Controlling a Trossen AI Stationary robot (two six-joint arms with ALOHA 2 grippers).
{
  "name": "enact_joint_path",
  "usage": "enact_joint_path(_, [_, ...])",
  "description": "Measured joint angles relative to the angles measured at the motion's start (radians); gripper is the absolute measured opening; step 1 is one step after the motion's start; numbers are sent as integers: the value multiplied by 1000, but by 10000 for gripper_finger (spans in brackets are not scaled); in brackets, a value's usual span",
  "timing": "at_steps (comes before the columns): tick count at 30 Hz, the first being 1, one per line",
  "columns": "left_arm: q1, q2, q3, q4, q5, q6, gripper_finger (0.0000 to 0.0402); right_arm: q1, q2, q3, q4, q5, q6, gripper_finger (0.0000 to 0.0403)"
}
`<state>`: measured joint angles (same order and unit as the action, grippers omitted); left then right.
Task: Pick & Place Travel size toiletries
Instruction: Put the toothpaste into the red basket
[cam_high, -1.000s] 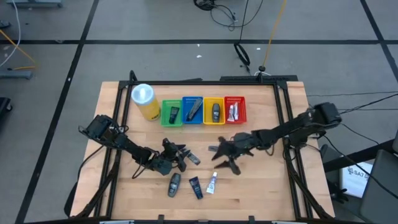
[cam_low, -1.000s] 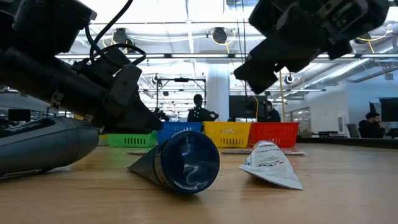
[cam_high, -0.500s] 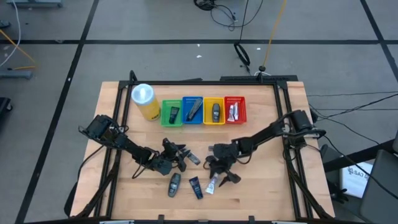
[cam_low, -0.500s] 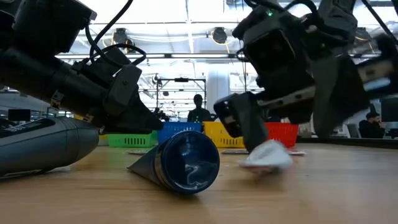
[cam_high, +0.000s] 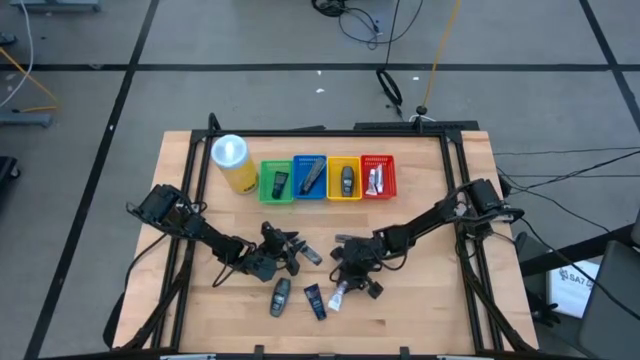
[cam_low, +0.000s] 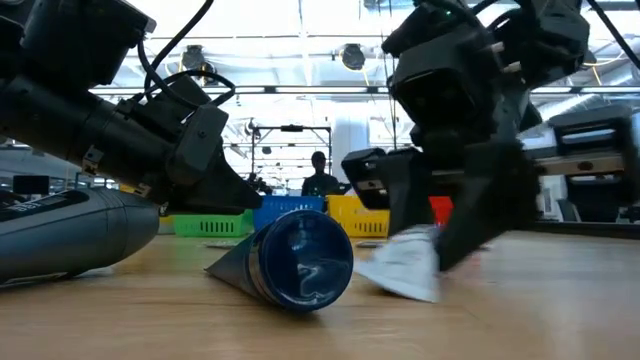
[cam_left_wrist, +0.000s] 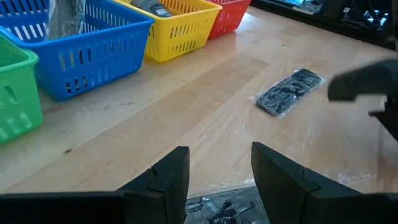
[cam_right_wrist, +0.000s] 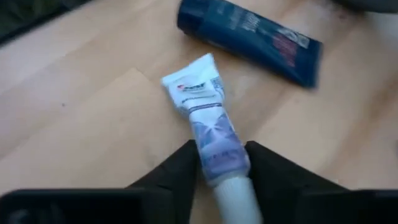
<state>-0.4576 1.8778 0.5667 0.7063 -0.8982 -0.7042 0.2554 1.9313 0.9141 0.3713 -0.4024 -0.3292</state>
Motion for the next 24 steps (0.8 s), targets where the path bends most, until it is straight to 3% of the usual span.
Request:
enact_joint_path(4, [0, 0, 0, -1, 0, -3, 168, -4, -94, -3, -89, 137, -5, 70])
enact_joint_path(7, [0, 0, 0, -6, 3, -4, 168, -12, -203, 1, -210, 322, 3, 52])
enact_joint_path(11, [0, 0, 0, -5, 8, -5, 168, -41, -364, -3, -351, 697, 77, 61])
enact_joint_path(14, [0, 0, 0, -6, 8, -5, 168, -100, -476, 0, -426, 1023, 231, 73])
enact_joint_path(16, [0, 0, 0, -6, 8, -5, 168, -166, -535, 0, -520, 1158, 381, 75])
enact_joint_path(19, [0, 0, 0, -6, 8, -1, 168, -298, -594, 0, -681, 1160, 565, 68])
enact_joint_path(24, [0, 0, 0, -6, 7, 4, 168, -503, -575, -9, -850, 984, 753, 61])
